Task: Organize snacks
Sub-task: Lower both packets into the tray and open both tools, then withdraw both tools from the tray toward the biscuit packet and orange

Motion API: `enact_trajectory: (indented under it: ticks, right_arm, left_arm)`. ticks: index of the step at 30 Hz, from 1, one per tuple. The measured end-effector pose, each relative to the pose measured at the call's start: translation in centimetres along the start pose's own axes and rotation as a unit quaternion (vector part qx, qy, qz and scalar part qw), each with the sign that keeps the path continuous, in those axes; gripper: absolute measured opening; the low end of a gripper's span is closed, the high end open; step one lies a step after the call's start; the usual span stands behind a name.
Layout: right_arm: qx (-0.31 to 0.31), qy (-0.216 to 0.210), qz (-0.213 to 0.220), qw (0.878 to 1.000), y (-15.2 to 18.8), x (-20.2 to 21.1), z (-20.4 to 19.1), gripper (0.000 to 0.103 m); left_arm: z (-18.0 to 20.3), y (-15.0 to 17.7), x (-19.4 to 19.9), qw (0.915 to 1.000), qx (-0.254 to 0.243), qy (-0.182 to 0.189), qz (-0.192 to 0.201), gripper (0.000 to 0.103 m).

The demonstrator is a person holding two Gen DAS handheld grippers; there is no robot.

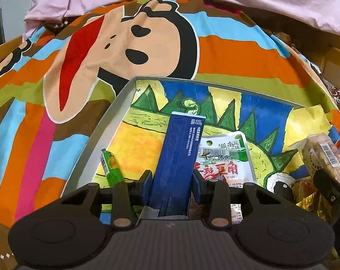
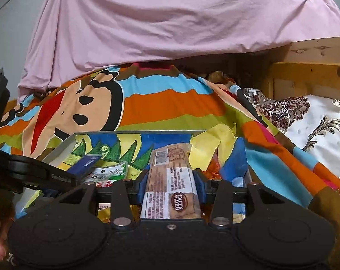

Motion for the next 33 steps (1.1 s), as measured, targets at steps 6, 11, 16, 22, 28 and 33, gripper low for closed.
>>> enact_trajectory:
  ticks: [6, 11, 16, 22, 28, 33]
  right_arm:
    - [-0.01, -0.001, 0.005, 1.0, -0.2, 0.1, 0.2, 0.064]
    - [-0.009, 0.0, 0.021, 1.0, -1.2, 0.9, 0.1, 0.078]
    - [-0.004, 0.003, 0.043, 0.999, -3.2, 2.7, -0.3, 0.089]
    - [-0.016, 0.005, 0.065, 0.998, -6.2, 5.9, -0.7, 0.101]
    - [-0.034, -0.003, 0.079, 0.996, -8.8, 10.2, -1.5, 0.102]
    - [-0.032, -0.014, 0.094, 0.995, -9.9, 14.6, -2.6, 0.102]
  left_arm:
    - [0.0, -0.4, 0.5, 0.9998, 0.003, 0.015, 0.009, 0.065]
    - [-0.9, -1.0, 1.7, 0.9994, 0.023, 0.016, 0.018, 0.08]
    - [-2.8, -2.1, 5.0, 0.9972, 0.049, 0.02, 0.052, 0.093]
    - [-5.3, -3.2, 10.1, 0.9921, 0.073, 0.015, 0.101, 0.102]
    - [-7.5, -3.1, 15.5, 0.986, 0.105, 0.009, 0.129, 0.102]
    - [-8.7, -2.0, 19.6, 0.9833, 0.105, 0.007, 0.148, 0.102]
Point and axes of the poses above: each gripper's, at about its wrist camera, not at the fingertips, and x roughly against the way its jaws point, z to its right, y to its underside, the point moved 5 cm from there along -x, roughly the way its jaws point, and after that the axes turned 12 degrees about z, right-handed, at the moved point
